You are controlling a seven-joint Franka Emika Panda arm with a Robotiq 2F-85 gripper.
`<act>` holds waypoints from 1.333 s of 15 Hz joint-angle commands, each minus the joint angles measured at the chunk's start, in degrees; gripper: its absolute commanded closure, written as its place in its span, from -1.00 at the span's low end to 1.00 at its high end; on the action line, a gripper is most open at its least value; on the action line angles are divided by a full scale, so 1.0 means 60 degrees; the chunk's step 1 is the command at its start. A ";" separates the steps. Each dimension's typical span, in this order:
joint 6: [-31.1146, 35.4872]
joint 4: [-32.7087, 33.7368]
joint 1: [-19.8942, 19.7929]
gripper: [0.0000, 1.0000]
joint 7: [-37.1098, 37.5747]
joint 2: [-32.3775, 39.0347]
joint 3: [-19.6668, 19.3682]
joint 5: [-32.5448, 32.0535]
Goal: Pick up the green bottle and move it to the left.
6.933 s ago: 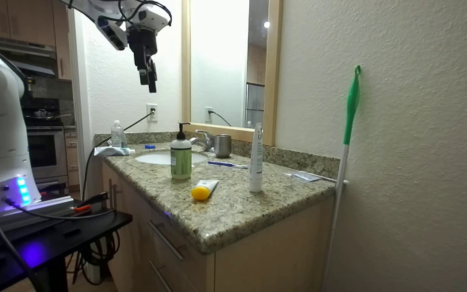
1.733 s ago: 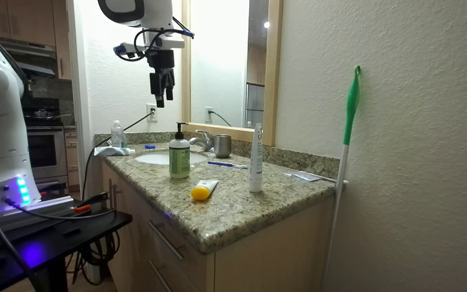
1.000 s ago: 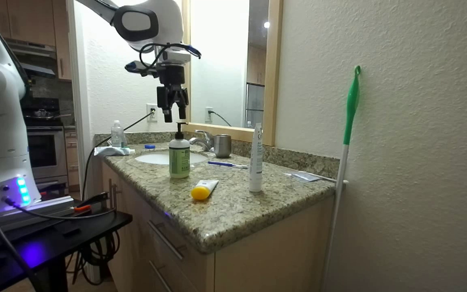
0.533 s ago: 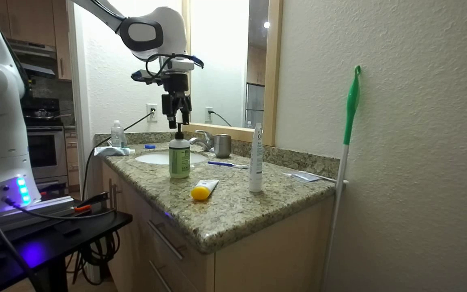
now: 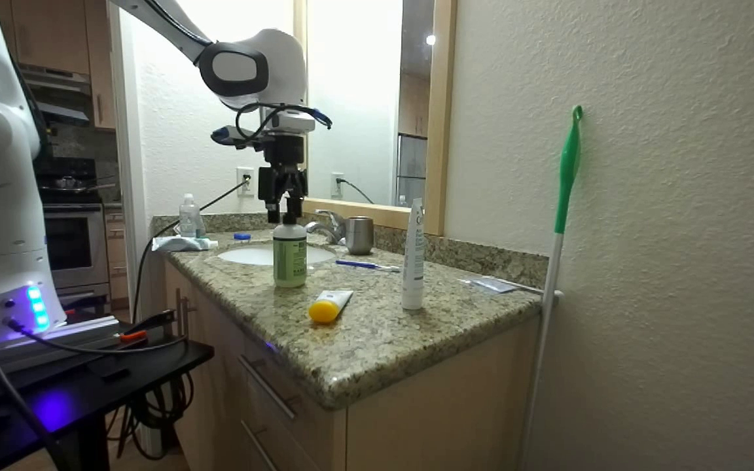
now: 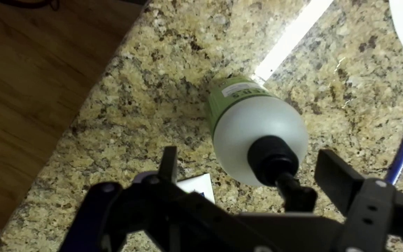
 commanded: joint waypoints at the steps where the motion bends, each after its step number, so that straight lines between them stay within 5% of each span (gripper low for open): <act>1: 0.0001 0.0052 0.0033 -1.00 -0.0073 0.0113 -0.0024 0.0142; 7: -0.0018 0.0015 0.0045 -1.00 -0.0001 0.0102 -0.0008 0.0034; 8: -0.0011 0.0025 0.0047 -0.50 -0.0017 0.0091 -0.0007 0.0021; 18: 0.0466 -0.0018 0.0030 0.79 -0.0161 0.0032 -0.0034 -0.0074; 20: 0.0645 -0.0014 0.0016 0.85 -0.0223 0.0032 -0.0053 -0.0067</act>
